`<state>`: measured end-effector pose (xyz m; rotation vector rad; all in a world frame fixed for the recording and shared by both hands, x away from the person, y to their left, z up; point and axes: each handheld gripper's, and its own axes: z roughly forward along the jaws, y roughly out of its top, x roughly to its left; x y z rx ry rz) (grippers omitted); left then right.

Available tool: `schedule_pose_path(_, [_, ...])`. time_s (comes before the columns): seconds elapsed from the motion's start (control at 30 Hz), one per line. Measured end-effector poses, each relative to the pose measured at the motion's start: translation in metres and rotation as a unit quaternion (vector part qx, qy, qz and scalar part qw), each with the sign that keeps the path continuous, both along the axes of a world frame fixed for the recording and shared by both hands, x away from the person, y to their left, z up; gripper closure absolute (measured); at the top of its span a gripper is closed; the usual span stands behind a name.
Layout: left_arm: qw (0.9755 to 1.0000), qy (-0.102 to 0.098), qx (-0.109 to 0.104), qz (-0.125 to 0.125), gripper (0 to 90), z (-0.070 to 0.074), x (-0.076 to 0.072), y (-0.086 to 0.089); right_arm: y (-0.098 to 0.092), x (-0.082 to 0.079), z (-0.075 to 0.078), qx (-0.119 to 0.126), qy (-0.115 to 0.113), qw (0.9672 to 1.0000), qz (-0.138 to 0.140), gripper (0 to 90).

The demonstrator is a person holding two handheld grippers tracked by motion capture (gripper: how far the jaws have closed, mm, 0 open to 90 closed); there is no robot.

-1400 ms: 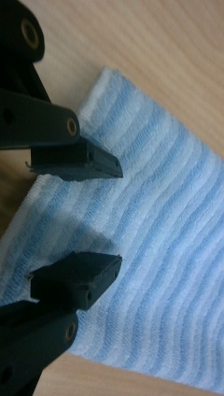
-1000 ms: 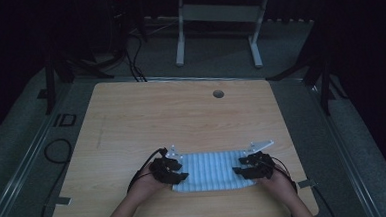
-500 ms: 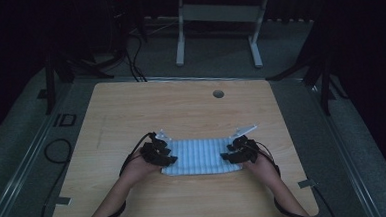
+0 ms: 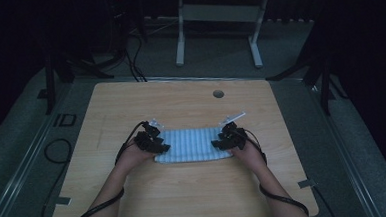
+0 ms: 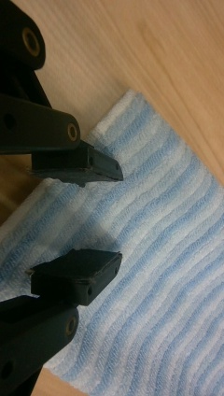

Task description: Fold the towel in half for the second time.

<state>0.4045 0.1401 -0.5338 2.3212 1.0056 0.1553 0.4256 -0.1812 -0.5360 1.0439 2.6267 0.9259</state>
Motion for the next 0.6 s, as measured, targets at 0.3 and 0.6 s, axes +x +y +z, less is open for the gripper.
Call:
schedule_pose_path(0.3, [0.9999, 0.005, 0.004, 0.011, 53.6, 0.001, 0.011, 0.005, 0.010, 0.014, 0.001, -0.003, 0.007, 1.0000, -0.005, 47.9])
schedule_pose_path(0.6, [0.9989, -0.018, -0.037, 0.024, 29.8, 0.011, -0.006, 0.011, 0.002, 0.005, 0.008, 0.016, 0.009, 0.9998, 0.002, 28.6])
